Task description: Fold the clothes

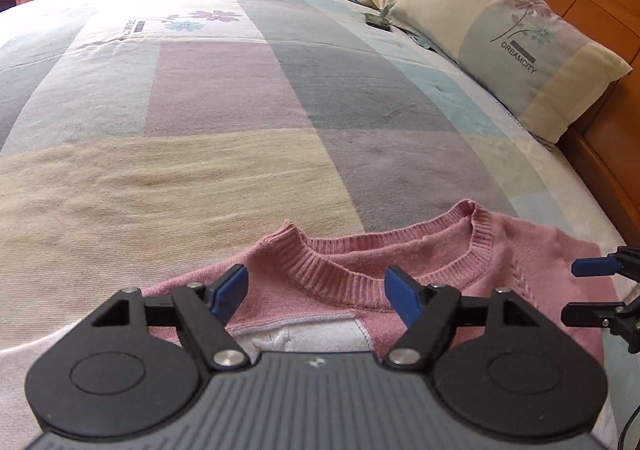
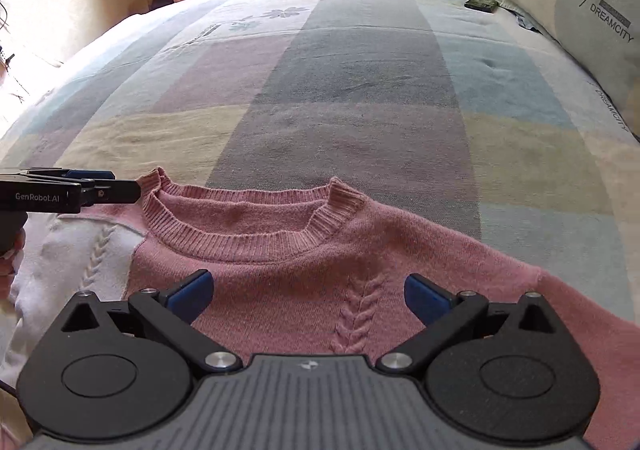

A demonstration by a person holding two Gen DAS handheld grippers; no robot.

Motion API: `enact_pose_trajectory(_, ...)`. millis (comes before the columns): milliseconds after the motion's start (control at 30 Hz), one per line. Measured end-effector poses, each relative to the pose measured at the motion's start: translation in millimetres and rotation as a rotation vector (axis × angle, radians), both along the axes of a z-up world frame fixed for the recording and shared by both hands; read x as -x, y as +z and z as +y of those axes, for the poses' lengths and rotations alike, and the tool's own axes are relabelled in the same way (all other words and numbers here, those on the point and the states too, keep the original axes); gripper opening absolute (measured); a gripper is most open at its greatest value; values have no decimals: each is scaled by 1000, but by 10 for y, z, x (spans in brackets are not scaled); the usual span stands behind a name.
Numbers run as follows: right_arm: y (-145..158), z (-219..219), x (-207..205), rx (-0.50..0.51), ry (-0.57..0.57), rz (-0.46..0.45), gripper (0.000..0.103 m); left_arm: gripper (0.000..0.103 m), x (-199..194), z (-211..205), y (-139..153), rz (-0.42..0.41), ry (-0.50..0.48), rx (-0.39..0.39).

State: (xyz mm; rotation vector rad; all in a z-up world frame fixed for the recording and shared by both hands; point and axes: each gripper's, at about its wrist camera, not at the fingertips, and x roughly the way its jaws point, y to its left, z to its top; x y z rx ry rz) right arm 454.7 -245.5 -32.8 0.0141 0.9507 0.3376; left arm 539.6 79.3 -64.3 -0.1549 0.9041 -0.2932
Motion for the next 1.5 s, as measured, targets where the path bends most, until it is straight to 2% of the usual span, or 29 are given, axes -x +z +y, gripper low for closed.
enact_pose_trajectory(100,80,-222,385,-16,-44,17,103,76,-125,-52,-252,73,5,-87)
enact_pose_trajectory(267,76,-618,835,-6,-154,16,103,75,-64,-131,-91,21,21,-110)
enact_pose_trajectory(333,40,-816,856,-14,-205,24,103,75,-36,-163,-25,1,26,-117)
enact_pose_trajectory(433,-23,-1109,779,-57,-285,21,103,75,148,-261,93,17,-23,-70)
enact_pose_trajectory(600,-239,-1314,527,-229,-292,68,103,77,377,-516,4,57,-134,-103)
enact_pose_trajectory(633,-307,-1327,476,-232,-286,86,103,77,392,-543,-67,87,-132,-146)
enact_pose_trajectory(667,-381,-1363,445,-208,-292,101,103,77,402,-539,-154,124,-125,-185)
enact_pose_trajectory(767,-421,-1634,523,-169,-325,72,103,77,494,-485,-190,105,-137,-203)
enact_pose_trajectory(833,-339,-1881,612,-163,-402,83,103,77,513,-474,-201,104,-136,-206)
enact_pose_trajectory(900,-239,-2106,701,-155,-461,37,103,80,496,-485,-201,114,-126,-203)
enact_pose_trajectory(967,-192,-2337,720,-98,-530,-11,103,82,479,-496,-201,123,-117,-199)
enact_pose_trajectory(1100,-357,-2888,658,-12,-648,-8,103,82,473,-507,-207,129,-108,-198)
enact_pose_trajectory(1233,-459,-3342,727,109,-674,-24,103,83,464,-504,-217,128,-92,-188)
enact_pose_trajectory(1300,-447,-3481,761,113,-689,-21,102,85,455,-520,-220,129,-78,-185)
enact_pose_trajectory(1400,-386,-3431,759,103,-718,9,103,85,450,-539,-197,134,-55,-180)
enact_pose_trajectory(1500,-236,-3037,783,59,-633,11,103,85,485,-519,-123,143,-41,-165)
